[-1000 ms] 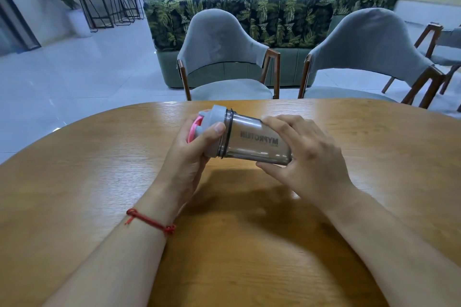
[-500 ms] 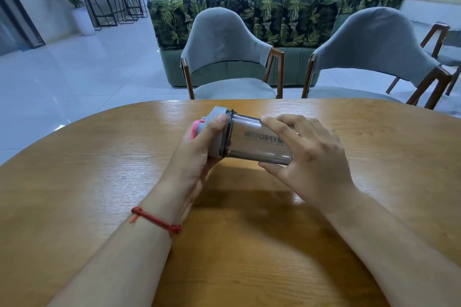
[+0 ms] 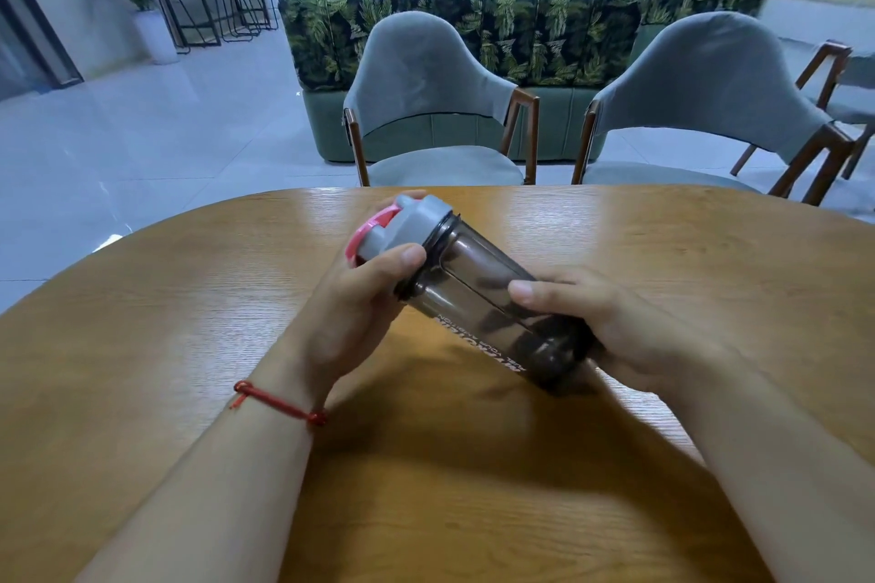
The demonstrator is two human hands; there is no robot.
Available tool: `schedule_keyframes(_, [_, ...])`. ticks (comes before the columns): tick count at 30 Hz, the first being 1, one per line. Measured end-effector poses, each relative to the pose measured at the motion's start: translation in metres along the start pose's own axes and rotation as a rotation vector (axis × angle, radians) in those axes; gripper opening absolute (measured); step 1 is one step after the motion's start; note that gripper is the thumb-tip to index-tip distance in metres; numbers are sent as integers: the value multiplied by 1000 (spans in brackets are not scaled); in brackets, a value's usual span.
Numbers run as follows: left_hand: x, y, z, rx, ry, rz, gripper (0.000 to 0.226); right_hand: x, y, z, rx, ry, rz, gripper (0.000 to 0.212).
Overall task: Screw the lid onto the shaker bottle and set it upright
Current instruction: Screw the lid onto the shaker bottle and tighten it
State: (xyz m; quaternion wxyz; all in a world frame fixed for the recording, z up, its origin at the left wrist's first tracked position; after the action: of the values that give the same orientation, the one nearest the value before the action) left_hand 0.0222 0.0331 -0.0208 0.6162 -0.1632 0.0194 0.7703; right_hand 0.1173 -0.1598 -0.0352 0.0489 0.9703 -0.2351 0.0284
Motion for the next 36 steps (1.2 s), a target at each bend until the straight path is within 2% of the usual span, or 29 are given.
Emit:
schedule_keyframes(2, [-2,-2,4,-30,8,23,63,3,-2,0,-3,-64,62,52])
schedule_keyframes(4, [4,-4,5,-47,53,129,49,13,-4,-3,70,-83,202,55])
schedule_keyframes(5, [10,-5,2,-33,111,217,45,17,-3,-5,134,-26,250,63])
schedule_keyframes(7, [21,-5,-5,-2,221,349,49,18,0,-9,253,219,307,81])
schedule_keyframes(9, [24,-6,-9,16,248,373,47,10,4,-12,336,461,329,89])
schedule_keyframes(11, [23,-6,-7,10,251,367,49,9,5,-13,395,527,366,85])
schedule_keyframes(13, [21,-6,-2,-9,250,340,78,13,5,-12,373,459,371,74])
schedule_keyframes(14, [19,-5,0,-24,236,303,83,15,5,-11,338,365,359,63])
schedule_keyframes(16, [15,-5,2,-48,169,223,65,14,2,-7,238,77,318,46])
schedule_keyframes(18, [12,-6,2,-63,112,159,47,8,1,4,34,-194,279,57])
schedule_keyframes(20, [9,-5,6,-103,84,135,60,2,2,14,-155,-337,244,72])
schedule_keyframes(21, [6,-5,8,-105,74,132,64,1,2,16,-191,-375,238,76])
schedule_keyframes(23, [8,-6,5,-88,63,204,52,2,-1,15,-138,-366,286,70])
schedule_keyframes(25, [12,-6,-3,-40,134,299,32,8,-3,7,24,-163,357,58])
schedule_keyframes(26, [14,-6,-6,-10,187,346,29,9,-2,3,104,4,381,63])
schedule_keyframes(29, [23,-3,-11,74,310,473,30,8,5,-12,361,575,437,86])
schedule_keyframes(31, [27,-1,-12,129,367,505,34,3,10,-23,588,828,459,84])
schedule_keyframes(34, [25,1,-15,193,432,481,56,-3,17,-36,831,981,456,77])
schedule_keyframes(36, [25,0,-15,178,401,475,60,1,18,-38,825,936,494,75])
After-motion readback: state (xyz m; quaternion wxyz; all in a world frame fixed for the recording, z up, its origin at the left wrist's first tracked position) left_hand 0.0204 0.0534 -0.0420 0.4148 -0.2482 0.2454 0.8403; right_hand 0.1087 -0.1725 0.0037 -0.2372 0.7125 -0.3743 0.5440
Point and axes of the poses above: each hand's wrist, its own y-axis away from the middle knuckle, its own x-axis out of the back of the hand, z = x × y, the point moved 7 cm from there along -y, towards the middle knuckle, and after that the axes turned 3 degrees about x, right-handed, at the moved point
